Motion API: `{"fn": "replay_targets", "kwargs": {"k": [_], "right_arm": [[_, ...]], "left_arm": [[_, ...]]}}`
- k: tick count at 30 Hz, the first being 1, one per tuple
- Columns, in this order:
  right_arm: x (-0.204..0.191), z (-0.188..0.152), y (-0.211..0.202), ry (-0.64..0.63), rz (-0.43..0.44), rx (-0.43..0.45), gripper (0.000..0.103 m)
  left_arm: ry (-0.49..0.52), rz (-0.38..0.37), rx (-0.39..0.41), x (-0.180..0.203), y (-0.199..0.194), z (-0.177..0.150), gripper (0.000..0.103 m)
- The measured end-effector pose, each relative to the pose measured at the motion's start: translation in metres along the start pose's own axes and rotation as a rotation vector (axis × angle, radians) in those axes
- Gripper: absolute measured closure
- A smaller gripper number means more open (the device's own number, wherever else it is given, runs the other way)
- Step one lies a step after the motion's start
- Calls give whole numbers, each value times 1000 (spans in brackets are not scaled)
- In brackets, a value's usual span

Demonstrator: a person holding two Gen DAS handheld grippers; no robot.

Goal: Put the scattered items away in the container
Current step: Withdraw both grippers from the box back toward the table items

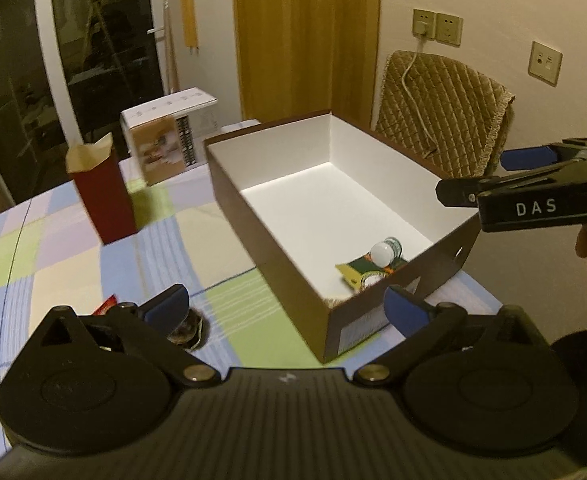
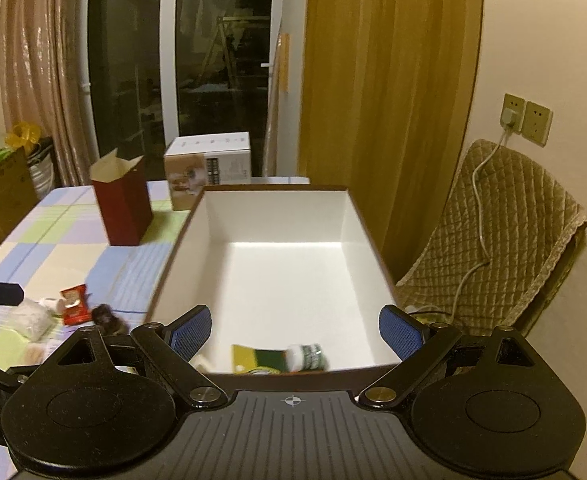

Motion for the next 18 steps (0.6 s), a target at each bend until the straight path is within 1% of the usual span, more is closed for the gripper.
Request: {"fn": "replay_targets", "kwargs": {"k": [5, 11, 18], "right_arm": [[-19, -9, -13, 11, 24, -8, 7], [-38, -21, -27, 8, 48, -16, 7], [-57, -39, -36, 13, 76, -39, 7]], "left_arm": [[-32, 25, -17, -10, -19, -19, 1], [-99, 52, -39, -27, -47, -52, 1], [-150, 104, -64, -50, -73, -86, 1]]}}
Point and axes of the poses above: each gripper's, at about its wrist camera, not at the fingertips, and y roughly the way its jaws point, x to its right, z to its top, the point moved 9 cm from there along y, roughly the way its jaws point, and after that the axes turned 6 degrees about y, right-handed, at the moved point
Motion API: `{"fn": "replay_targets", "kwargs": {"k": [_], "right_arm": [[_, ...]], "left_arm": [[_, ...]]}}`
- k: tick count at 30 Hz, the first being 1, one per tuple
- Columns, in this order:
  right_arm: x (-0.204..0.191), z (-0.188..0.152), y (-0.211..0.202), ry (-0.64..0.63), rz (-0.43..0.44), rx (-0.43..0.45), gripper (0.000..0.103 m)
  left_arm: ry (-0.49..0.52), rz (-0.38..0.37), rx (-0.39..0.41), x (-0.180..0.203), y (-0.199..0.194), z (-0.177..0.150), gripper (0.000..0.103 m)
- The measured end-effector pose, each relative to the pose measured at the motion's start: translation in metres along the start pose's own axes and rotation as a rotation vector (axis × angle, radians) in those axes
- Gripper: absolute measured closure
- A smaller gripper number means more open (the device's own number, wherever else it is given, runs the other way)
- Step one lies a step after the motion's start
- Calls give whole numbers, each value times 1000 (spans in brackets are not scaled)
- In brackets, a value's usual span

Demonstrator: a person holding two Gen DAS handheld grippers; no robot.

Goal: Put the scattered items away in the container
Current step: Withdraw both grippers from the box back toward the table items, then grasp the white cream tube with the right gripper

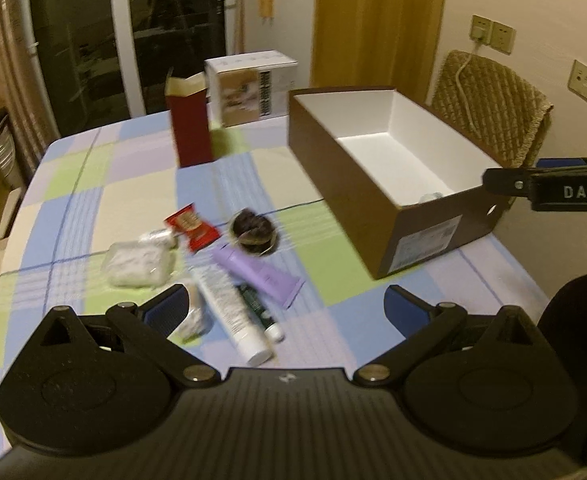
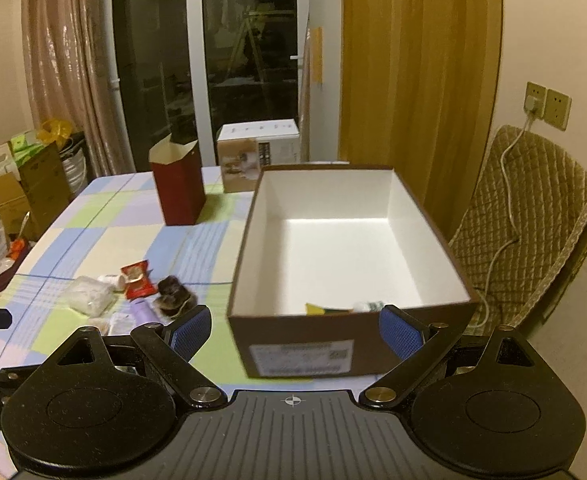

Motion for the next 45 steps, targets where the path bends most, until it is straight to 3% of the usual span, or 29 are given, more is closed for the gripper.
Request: {"fn": "replay_targets", "kwargs": {"k": [19, 40, 43, 45], "right_arm": [[-68, -48, 11, -114, 129, -86, 7], [-125, -98, 67, -208, 223, -189, 8], [-135, -106, 80, -216, 243, -213, 30], [-143, -111, 90, -213, 255, -228, 30]], "left_arm": [[-71, 92, -35, -49, -13, -38, 1], [-125, 114, -80, -94, 29, -59, 1], [-125, 115, -88, -101, 40, -59, 1], [-127, 102, -83, -103, 47, -56, 1]]}}
Point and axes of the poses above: each gripper's, at about its wrist camera, not at the fingertips, and y roughly the way its jaws point, x to its right, z to its top, the point moved 9 cm from there along y, roughly the way its jaws point, and after that the axes turned 6 degrees about y, right-handed, at the moved point
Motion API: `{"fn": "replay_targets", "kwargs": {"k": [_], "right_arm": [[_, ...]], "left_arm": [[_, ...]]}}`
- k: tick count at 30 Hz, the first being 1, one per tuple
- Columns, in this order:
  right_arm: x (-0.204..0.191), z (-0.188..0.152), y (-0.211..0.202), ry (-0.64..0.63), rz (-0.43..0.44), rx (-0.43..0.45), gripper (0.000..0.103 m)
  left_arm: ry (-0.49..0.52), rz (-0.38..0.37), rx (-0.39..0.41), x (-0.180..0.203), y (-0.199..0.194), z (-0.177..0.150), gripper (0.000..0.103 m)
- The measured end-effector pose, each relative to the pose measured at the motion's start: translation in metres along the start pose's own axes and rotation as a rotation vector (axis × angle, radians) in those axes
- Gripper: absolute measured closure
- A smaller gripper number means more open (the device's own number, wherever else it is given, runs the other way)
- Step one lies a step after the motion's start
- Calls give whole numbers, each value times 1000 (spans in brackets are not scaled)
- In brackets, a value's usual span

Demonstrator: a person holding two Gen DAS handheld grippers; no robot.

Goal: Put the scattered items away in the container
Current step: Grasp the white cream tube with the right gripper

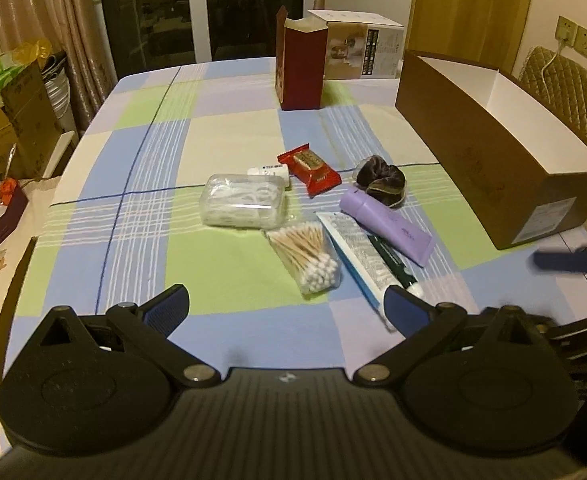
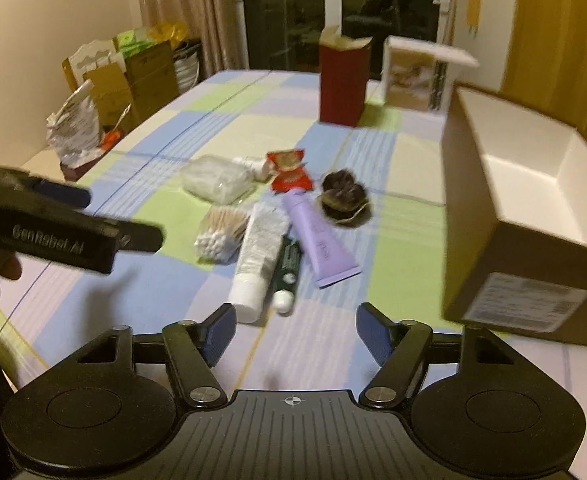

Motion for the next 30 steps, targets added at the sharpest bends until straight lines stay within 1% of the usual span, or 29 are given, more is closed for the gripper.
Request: {"fn": "replay_targets", "kwargs": {"k": [2, 3, 4, 5, 8, 15, 18, 21, 27, 30], "right_arm": [[-6, -1, 10, 7, 15, 1, 30], [-9, -1, 15, 13, 22, 2, 33], [-12, -1, 20, 18, 31, -1, 43], [-15, -1, 24, 20, 37, -5, 48], [-22, -1, 39, 25, 51, -15, 48], [-22, -1, 64, 59, 33, -31, 48], [-23, 2, 68, 57, 27, -18, 49], [-24, 4, 70, 53, 23, -19, 63], [-23, -1, 79, 54, -7, -37, 63], [-23, -1, 84, 58, -13, -36, 63]], "left_arm": [[7, -7, 6, -1, 8, 5, 1], [14, -5, 10, -2, 12, 7, 1], [17, -5, 11, -3, 16, 8, 1], [16, -5, 10, -4, 22, 9, 1], [9, -3, 6, -8, 36, 10, 1], [-57, -18, -15, -21, 60, 6, 1], [-85, -23, -21, -26, 67, 4, 2], [-108, -29, -26, -30, 71, 1, 2], [-136, -29, -34, -35, 77, -2, 2], [-126, -34, -37, -32, 79, -3, 2]]}}
Point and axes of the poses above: each gripper's, at about its wrist camera, not at the fingertips, and y roughly the way its jaws point, x to its right, z to its top, the point moved 9 cm from there along y, roughly the way its jaws point, and after that the axes turned 6 degrees about y, right-handed, at the moved point
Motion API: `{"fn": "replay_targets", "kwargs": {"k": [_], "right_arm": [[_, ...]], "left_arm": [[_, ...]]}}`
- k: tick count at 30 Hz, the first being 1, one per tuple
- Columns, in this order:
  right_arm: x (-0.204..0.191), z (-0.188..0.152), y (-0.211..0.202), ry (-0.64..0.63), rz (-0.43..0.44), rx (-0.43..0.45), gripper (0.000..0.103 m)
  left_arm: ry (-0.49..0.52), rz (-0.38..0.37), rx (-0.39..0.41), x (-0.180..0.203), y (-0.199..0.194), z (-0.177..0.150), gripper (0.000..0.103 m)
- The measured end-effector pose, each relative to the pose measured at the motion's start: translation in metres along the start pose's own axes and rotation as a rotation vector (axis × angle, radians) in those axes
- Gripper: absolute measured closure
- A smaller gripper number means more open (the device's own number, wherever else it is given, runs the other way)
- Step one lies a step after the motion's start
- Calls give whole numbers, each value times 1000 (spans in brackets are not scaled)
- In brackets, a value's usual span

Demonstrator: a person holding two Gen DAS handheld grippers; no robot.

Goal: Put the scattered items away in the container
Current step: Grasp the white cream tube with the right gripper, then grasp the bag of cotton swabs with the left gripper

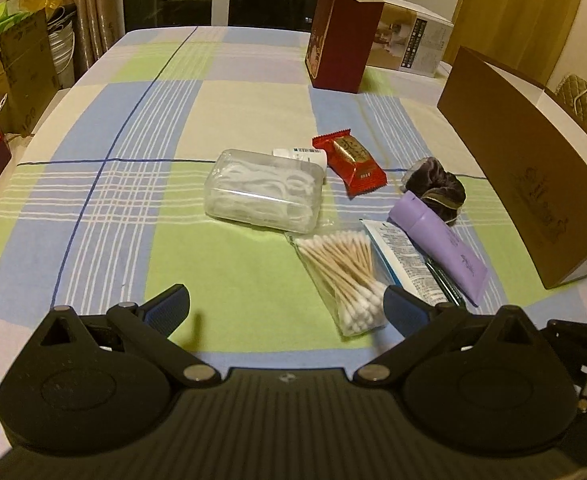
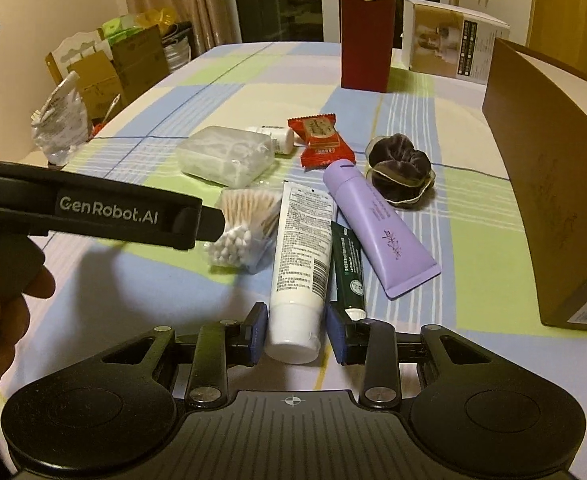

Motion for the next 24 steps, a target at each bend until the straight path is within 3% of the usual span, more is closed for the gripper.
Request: {"fn": "replay_targets", "kwargs": {"k": [5, 15, 17, 19, 24], "right_arm": [[4, 3, 3, -13, -19, 14, 71], [31, -4, -12, -21, -68, 6, 72], [31, -5, -12, -21, -68, 3, 72], [32, -5, -12, -18, -67, 1, 72], [32, -5, -11, -21, -64, 5, 72]], "left_arm": [[22, -12, -2, 6, 2, 0, 3], [73, -72, -23, 31, 22, 3, 13], [89, -74, -30, 37, 29, 3, 17], [101, -71, -29, 42, 35, 5, 28], [168, -24, -3, 48, 42, 8, 39]]}}
Point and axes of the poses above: each gripper's, at about its wrist camera, not at the fingertips, and y roughly the way its jaws point, x to its right, z to its top, the point moved 9 cm from there along y, roughly the way its jaws point, and after that the axes turned 6 degrees about y, right-handed, at the moved point
